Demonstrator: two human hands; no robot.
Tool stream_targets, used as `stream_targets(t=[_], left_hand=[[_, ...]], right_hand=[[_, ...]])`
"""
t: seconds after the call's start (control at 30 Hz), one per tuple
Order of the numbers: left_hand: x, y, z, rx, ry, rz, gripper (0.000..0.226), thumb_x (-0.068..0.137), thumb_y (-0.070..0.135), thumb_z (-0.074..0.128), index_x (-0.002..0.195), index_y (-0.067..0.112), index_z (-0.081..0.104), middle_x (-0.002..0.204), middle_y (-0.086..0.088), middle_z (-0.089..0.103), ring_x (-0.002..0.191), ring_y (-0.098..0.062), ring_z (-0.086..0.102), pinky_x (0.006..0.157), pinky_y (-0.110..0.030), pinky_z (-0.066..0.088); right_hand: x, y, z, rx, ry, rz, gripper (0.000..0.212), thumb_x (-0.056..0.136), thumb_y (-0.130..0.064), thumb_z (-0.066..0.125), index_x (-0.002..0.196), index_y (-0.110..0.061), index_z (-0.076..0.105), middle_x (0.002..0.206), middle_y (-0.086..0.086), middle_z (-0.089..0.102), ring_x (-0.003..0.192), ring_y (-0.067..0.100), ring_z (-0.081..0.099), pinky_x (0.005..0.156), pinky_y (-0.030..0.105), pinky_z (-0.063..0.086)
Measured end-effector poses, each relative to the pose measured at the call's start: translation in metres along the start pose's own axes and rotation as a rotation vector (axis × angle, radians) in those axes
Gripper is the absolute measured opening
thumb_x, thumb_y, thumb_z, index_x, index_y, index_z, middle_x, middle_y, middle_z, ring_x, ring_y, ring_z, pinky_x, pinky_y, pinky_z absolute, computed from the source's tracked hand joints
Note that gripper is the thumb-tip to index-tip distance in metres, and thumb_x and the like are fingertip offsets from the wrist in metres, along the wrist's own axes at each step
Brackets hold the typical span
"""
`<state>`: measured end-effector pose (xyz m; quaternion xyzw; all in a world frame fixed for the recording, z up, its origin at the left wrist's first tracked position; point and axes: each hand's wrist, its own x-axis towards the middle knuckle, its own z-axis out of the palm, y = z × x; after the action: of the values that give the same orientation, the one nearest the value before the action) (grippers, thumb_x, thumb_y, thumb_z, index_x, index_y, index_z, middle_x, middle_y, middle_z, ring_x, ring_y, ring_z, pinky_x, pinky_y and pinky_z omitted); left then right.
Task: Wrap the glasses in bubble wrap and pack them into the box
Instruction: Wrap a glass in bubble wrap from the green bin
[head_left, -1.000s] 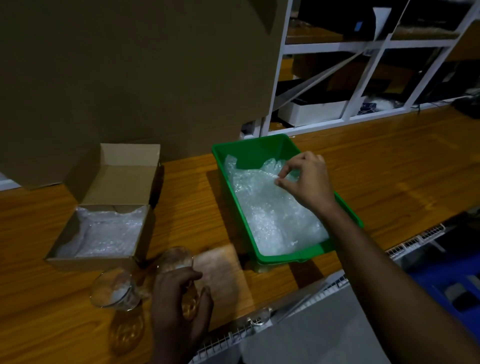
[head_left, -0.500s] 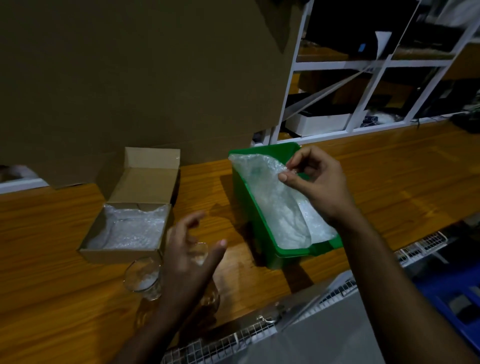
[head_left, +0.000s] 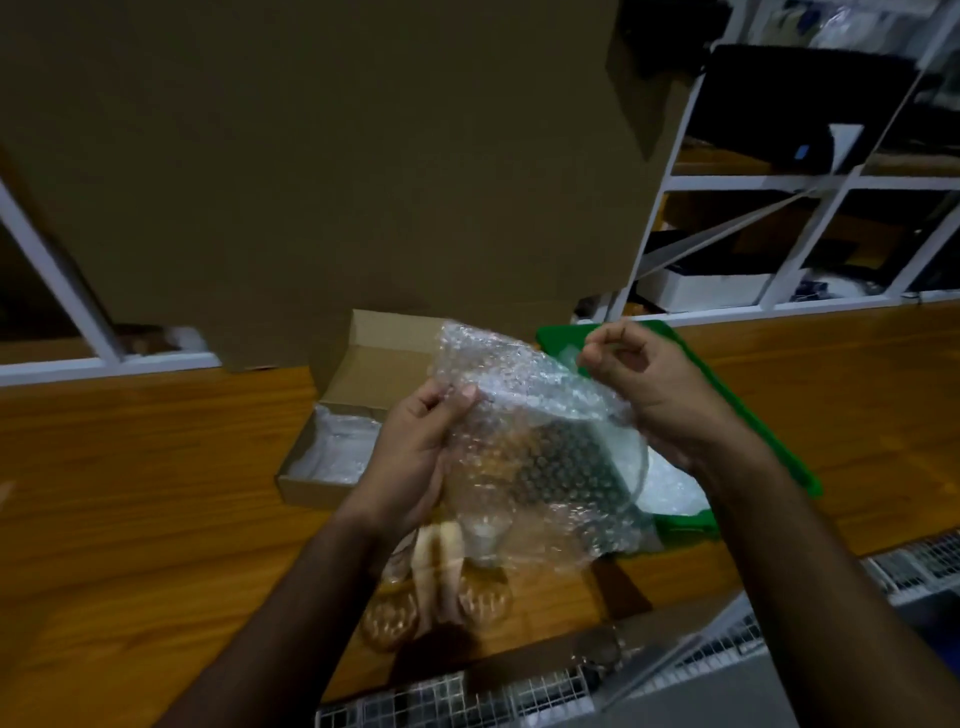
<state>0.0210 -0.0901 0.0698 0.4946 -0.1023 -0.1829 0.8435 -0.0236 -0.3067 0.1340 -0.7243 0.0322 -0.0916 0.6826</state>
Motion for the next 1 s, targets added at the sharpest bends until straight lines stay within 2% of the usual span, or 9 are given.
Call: stream_targets(t=[0.07,0.17,0.3,0.47,0.6,0.73,0.8,0.9,1.0], left_hand=[[-0.008,0.007,-0.007,-0.053,0.067,-0.004,0.025,0.095,0.011,0.062,0.116,-0.002,0.06,0.112,-0.025,0.067,0.101,-0.034,0.067,0.083,-0.044,0.06],[-0.016,0.014,-0.016,-0.011,0.193,-0.009,0.014,0.091,0.01,0.069,0.102,0.008,0.06,0.103,-0.02,0.069,0.087,-0.031,0.07,0.065,-0.04,0.06],[-0.026,0.013,-0.035,0.096,0.257,0.015,0.031,0.091,0.003,0.067,0.115,0.017,0.054,0.102,-0.016,0.073,0.088,-0.032,0.073,0.069,-0.046,0.06],[-0.039,-0.008,-0.054,0.48,-0.02,0.054,0.042,0.095,-0.005,0.056,0.124,0.025,0.062,0.109,-0.018,0.068,0.087,-0.024,0.067,0.072,-0.033,0.055],[-0.043,-0.027,-0.051,0.389,-0.185,-0.09,0.057,0.088,-0.014,0.062,0.132,0.021,0.057,0.116,-0.009,0.071,0.096,-0.029,0.071,0.076,-0.038,0.059],[-0.028,-0.037,-0.043,0.288,-0.066,-0.046,0.048,0.078,-0.006,0.076,0.124,0.0,0.063,0.118,-0.018,0.071,0.108,-0.036,0.069,0.091,-0.045,0.057],[-0.021,-0.041,-0.043,0.215,-0.014,-0.079,0.036,0.079,-0.003,0.072,0.115,-0.002,0.067,0.11,-0.02,0.073,0.102,-0.034,0.071,0.086,-0.04,0.059],[-0.018,-0.043,-0.04,0.371,-0.006,-0.108,0.024,0.088,-0.012,0.06,0.107,0.001,0.069,0.094,-0.01,0.076,0.089,-0.025,0.072,0.073,-0.027,0.057],[-0.017,-0.042,-0.038,0.617,0.008,0.007,0.03,0.089,-0.008,0.063,0.112,0.01,0.07,0.102,-0.011,0.073,0.092,-0.022,0.072,0.077,-0.028,0.058]], right_hand=[[-0.007,0.007,0.022,-0.206,-0.231,0.097,0.053,0.076,-0.032,0.075,0.123,-0.017,0.056,0.111,0.0,0.066,0.088,-0.001,0.069,0.068,0.016,0.056],[-0.018,0.031,0.059,-0.344,-0.465,-0.023,0.075,0.078,-0.034,0.082,0.142,-0.029,0.044,0.132,-0.007,0.062,0.113,0.006,0.065,0.091,0.03,0.057],[-0.021,0.057,0.079,0.058,-0.344,0.083,0.045,0.095,-0.007,0.064,0.136,-0.021,0.052,0.119,0.009,0.071,0.104,0.031,0.071,0.081,0.047,0.06],[-0.024,0.079,0.072,0.564,-0.107,0.364,0.026,0.095,0.009,0.043,0.109,0.003,0.064,0.101,0.018,0.071,0.081,0.022,0.072,0.064,0.027,0.059],[-0.034,0.09,0.072,0.808,-0.041,0.439,0.023,0.097,-0.002,0.042,0.104,0.011,0.059,0.098,0.023,0.069,0.08,0.025,0.073,0.067,0.031,0.061],[-0.041,0.108,0.066,0.291,-0.211,0.303,0.032,0.086,-0.023,0.074,0.113,-0.006,0.071,0.118,0.017,0.069,0.103,0.027,0.07,0.08,0.036,0.06],[-0.036,0.119,0.062,-0.032,-0.158,0.189,0.043,0.072,-0.032,0.089,0.11,-0.019,0.073,0.126,0.007,0.059,0.11,0.024,0.066,0.085,0.035,0.059],[-0.027,0.124,0.061,-0.497,0.014,-0.056,0.023,0.076,-0.033,0.085,0.093,-0.028,0.072,0.1,-0.009,0.056,0.092,0.0,0.057,0.073,0.009,0.044],[-0.024,0.122,0.063,-0.755,0.065,-0.206,0.02,0.081,-0.035,0.081,0.098,-0.027,0.072,0.084,-0.015,0.059,0.081,0.006,0.053,0.061,0.011,0.037]])
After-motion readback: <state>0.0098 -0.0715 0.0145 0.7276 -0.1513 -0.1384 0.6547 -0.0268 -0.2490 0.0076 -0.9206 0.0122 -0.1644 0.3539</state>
